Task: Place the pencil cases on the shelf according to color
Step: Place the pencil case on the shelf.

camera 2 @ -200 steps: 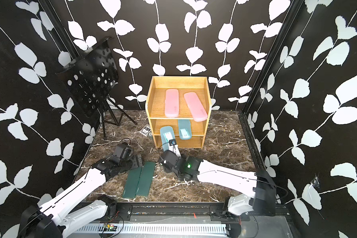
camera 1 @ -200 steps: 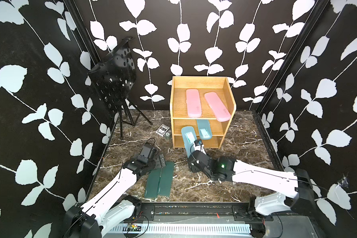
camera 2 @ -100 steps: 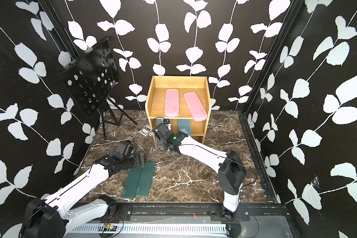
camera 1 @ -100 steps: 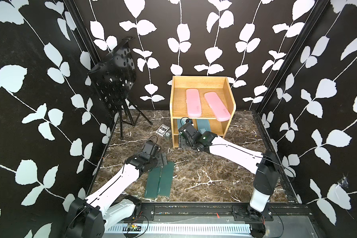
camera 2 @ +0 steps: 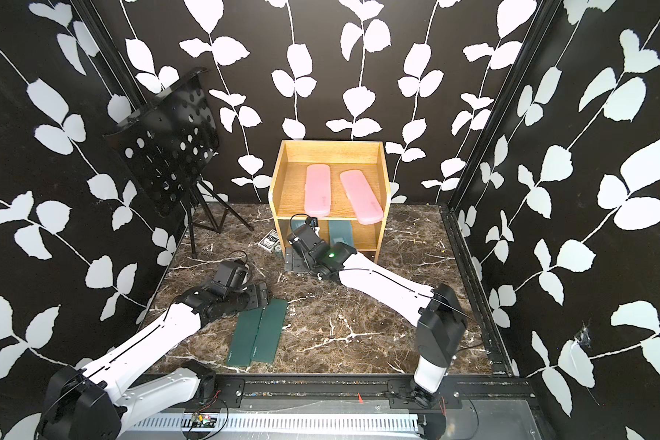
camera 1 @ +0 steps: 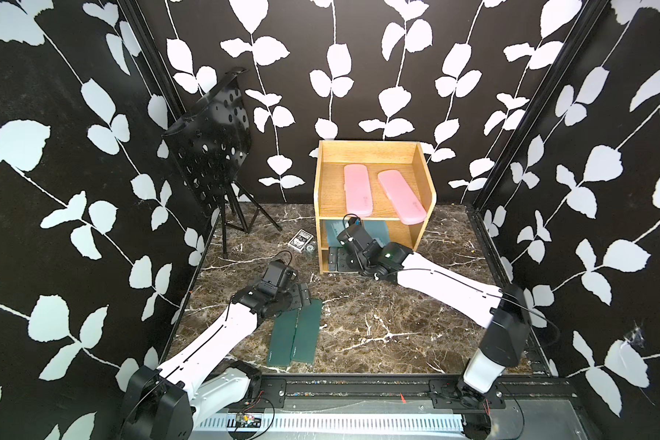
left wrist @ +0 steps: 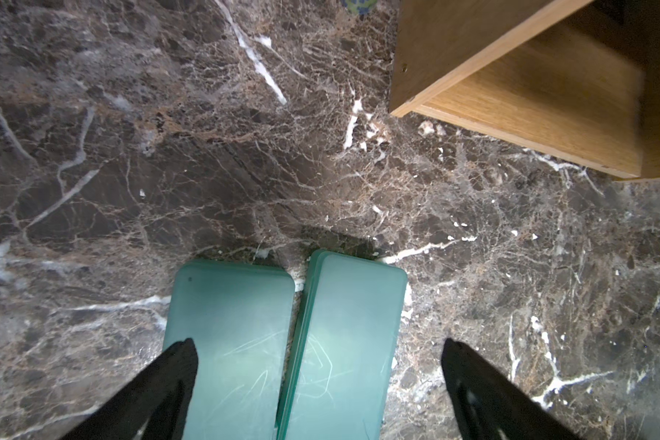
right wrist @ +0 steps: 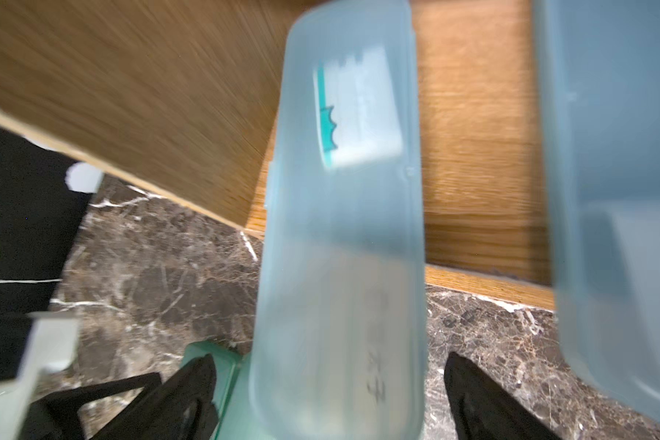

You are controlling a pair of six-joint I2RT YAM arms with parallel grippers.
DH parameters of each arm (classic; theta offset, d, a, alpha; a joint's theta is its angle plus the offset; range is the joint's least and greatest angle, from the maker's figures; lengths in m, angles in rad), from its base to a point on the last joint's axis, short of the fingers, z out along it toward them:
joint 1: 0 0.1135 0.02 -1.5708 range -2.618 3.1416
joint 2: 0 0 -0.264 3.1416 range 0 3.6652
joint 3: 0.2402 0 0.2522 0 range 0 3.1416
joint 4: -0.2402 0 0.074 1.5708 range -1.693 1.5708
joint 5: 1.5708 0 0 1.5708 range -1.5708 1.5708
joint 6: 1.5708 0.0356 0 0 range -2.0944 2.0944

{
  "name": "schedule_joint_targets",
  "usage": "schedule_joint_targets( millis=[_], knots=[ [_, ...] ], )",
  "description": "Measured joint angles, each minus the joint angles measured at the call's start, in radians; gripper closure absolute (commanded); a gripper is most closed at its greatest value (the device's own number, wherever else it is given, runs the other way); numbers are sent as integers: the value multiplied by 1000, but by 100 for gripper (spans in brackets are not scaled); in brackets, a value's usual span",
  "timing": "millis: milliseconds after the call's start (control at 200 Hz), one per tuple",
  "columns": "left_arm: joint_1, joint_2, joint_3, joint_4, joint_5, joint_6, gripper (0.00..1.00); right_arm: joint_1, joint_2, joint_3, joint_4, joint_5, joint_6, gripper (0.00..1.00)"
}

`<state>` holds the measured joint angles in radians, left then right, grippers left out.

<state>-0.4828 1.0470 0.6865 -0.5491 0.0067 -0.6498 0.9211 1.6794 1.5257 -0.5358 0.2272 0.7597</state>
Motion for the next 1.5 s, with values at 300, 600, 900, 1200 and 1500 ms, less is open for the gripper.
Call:
schedule_joint_targets(
  millis=[300,600,900,1200,1500],
  knots=[
    [0,-35,0,-19,-3,4,1,45,-113,-93,3,7,23,7],
    [0,-51,0,-31,-9,7,1,99,-120,-187,11,36,61,61],
    [0,-66,0,-37,-15,3,1,58,57,-94,88,14,32,67],
    [0,-161,-26,-101,-27,-13,1,-2,143,33,114,-25,-5,62],
    [0,-183,-29,-152,-62,-13,1,22,58,-68,143,-51,14,34]
  ],
)
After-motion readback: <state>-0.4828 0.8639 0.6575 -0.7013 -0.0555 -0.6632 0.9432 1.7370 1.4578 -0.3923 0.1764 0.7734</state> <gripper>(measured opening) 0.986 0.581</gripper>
